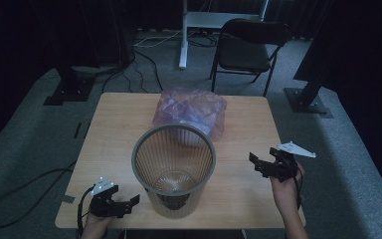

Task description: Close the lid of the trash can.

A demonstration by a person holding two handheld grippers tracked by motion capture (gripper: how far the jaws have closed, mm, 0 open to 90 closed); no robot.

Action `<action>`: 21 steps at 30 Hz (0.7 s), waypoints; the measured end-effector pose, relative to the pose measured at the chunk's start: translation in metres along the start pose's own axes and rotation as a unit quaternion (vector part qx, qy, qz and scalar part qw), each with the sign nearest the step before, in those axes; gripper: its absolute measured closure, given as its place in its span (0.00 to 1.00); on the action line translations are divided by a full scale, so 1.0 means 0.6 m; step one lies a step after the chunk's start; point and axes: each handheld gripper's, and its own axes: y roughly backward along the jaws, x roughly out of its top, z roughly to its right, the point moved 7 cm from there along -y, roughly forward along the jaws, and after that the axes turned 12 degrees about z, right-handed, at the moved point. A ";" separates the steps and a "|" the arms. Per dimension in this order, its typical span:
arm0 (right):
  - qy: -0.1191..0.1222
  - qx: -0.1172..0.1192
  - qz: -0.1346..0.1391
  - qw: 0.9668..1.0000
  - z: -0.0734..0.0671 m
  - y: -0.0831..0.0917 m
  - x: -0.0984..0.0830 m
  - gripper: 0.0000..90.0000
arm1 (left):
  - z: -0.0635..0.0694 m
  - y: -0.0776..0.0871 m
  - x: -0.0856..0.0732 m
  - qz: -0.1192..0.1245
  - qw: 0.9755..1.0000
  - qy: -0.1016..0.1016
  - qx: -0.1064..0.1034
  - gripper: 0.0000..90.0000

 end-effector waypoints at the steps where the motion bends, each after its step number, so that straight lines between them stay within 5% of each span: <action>1: -0.002 -0.002 -0.001 1.000 0.005 0.001 -0.006 0.14 | 0.000 0.000 0.000 0.000 1.000 0.000 0.001 0.00; 13: -0.024 -0.041 -0.031 0.998 0.071 0.016 -0.102 0.14 | 0.001 0.000 0.000 -0.001 1.000 0.002 0.002 0.00; 21: -0.002 -0.056 -0.031 0.998 0.102 0.026 -0.145 0.14 | 0.000 0.001 0.000 0.000 1.000 0.003 0.002 0.00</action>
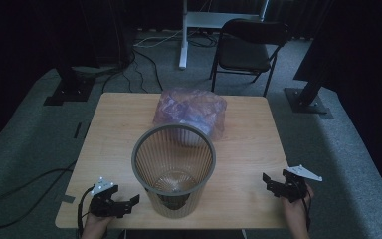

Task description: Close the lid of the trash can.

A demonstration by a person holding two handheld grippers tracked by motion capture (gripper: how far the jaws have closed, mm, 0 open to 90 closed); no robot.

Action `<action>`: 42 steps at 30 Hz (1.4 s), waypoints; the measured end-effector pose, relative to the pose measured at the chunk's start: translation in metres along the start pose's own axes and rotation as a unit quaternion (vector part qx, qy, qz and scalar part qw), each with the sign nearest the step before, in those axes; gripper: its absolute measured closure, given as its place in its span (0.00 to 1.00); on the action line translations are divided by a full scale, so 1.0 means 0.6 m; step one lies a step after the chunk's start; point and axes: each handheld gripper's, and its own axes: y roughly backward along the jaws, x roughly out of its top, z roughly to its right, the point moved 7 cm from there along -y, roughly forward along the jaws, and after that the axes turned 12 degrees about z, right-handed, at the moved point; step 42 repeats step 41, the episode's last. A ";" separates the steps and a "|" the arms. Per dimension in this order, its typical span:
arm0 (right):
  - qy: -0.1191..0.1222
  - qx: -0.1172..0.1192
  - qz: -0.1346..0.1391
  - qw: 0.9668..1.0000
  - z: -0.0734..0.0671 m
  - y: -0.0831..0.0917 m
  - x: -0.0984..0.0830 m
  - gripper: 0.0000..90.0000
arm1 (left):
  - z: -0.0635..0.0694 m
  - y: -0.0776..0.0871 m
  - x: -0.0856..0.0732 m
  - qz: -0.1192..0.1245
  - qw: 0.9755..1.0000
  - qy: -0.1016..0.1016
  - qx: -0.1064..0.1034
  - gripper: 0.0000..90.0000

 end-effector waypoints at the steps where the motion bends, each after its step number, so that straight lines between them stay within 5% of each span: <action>1: 0.003 -0.005 -0.001 1.000 0.004 0.002 -0.005 0.14 | 0.000 0.000 0.000 0.000 1.000 0.000 0.000 0.00; 6: -0.002 -0.017 0.005 1.000 0.021 0.017 -0.021 0.14 | 0.001 0.000 0.000 -0.001 1.000 -0.002 0.000 0.00; 14: 0.044 -0.019 0.005 0.999 0.022 0.036 -0.061 0.14 | -0.001 0.001 0.002 0.005 1.000 0.002 0.001 0.00; 24: 0.040 -0.017 0.069 0.997 0.032 0.077 -0.074 0.14 | 0.001 0.002 0.001 0.003 1.000 0.001 -0.002 0.00; 42: 0.035 -0.026 0.054 0.998 0.038 0.070 -0.086 0.14 | 0.006 0.005 0.002 0.006 1.000 0.002 -0.007 0.00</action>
